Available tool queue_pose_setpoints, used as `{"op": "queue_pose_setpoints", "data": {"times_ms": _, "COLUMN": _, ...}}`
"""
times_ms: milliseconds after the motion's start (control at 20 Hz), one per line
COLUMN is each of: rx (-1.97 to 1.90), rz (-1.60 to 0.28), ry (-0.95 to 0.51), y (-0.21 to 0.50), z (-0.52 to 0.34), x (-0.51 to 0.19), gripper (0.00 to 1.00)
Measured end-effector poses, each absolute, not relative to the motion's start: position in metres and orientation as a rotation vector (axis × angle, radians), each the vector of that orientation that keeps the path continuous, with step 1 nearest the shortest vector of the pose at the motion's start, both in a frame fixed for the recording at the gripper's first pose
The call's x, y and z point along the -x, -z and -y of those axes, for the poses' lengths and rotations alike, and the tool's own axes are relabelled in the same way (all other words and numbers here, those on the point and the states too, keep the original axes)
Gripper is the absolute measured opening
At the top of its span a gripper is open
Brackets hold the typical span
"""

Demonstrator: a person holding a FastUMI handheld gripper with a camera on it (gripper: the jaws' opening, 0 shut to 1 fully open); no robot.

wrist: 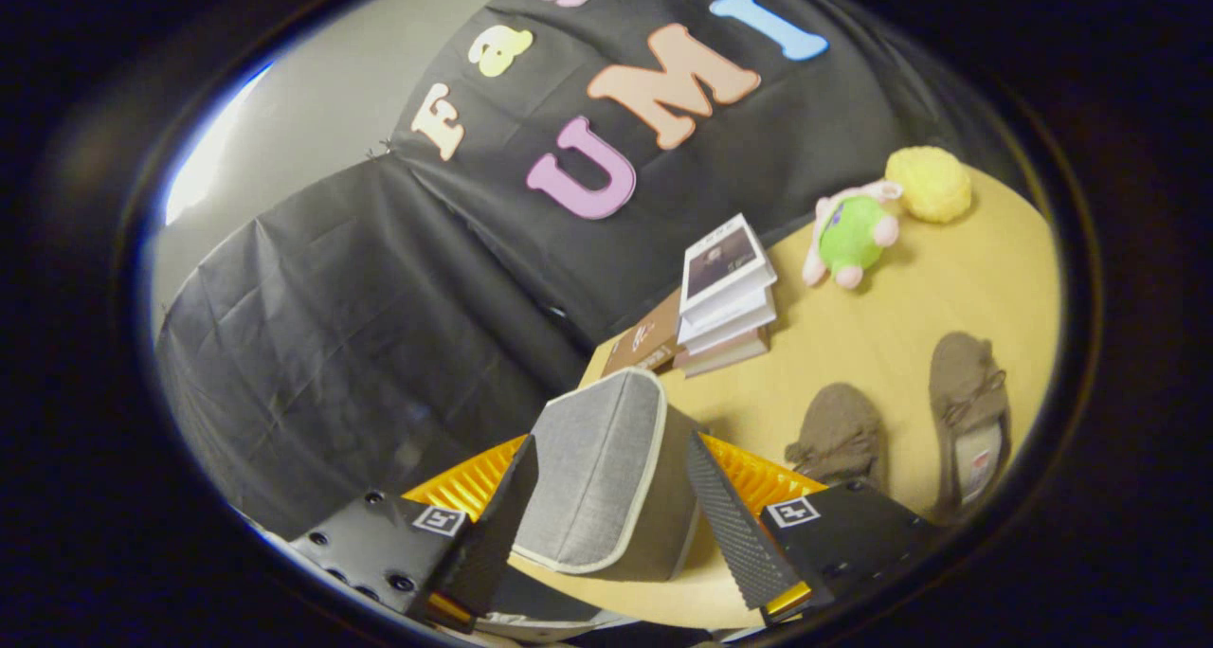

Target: Open the storage box then place both shoes into the box .Put the left shoe in first, then the right shoe, with the right side of both shoes facing outward in a uniform manner.

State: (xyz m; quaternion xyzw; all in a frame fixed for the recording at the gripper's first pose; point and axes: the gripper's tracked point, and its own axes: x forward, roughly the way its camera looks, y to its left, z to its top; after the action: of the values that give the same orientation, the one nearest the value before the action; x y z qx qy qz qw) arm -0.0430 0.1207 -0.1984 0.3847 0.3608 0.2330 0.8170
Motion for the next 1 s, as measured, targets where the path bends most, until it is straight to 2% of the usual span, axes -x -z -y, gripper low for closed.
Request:
{"op": "queue_pose_setpoints", "data": {"times_ms": 400, "rx": -1.006, "rz": -0.986, "ry": -0.590, "y": 0.240, "z": -0.157, "x": 0.073, "gripper": 0.98}}
{"op": "queue_pose_setpoints", "data": {"times_ms": 1000, "rx": -1.335, "rz": -1.160, "ry": -0.630, "y": 0.269, "z": -0.193, "x": 0.090, "gripper": 0.98}}
